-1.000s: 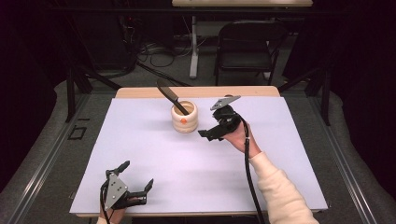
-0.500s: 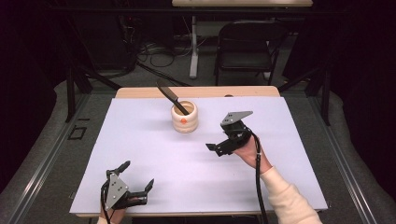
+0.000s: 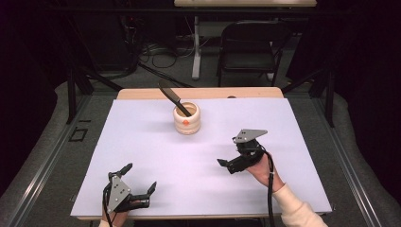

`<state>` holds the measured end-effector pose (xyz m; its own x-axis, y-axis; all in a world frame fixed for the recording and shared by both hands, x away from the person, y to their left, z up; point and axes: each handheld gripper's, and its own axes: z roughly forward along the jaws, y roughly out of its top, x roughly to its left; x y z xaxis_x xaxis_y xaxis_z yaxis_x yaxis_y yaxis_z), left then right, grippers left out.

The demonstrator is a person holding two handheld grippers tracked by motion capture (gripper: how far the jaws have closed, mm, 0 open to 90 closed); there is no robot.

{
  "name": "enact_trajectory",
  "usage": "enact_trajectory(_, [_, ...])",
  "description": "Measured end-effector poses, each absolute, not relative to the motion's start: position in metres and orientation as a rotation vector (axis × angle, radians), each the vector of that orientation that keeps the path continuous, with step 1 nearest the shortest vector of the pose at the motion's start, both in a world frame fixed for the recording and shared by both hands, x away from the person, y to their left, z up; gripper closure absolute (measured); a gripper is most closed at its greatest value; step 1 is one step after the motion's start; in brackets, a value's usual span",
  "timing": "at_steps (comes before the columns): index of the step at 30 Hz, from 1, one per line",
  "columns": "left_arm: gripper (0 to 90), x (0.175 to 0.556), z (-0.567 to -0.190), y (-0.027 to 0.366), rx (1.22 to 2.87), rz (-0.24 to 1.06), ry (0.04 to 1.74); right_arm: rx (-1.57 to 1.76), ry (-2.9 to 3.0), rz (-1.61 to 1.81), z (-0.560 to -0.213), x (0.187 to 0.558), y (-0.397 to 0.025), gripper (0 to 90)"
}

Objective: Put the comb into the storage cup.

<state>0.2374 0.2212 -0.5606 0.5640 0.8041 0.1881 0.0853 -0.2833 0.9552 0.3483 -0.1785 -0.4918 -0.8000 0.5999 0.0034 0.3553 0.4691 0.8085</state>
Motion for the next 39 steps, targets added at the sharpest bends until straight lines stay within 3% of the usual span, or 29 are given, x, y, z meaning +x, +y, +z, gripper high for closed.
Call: enact_trajectory(39, [0.3,0.237,-0.563,0.219,1.751,0.835,0.749,0.842,2.233,1.315,-0.552,0.267,-0.215,0.0])
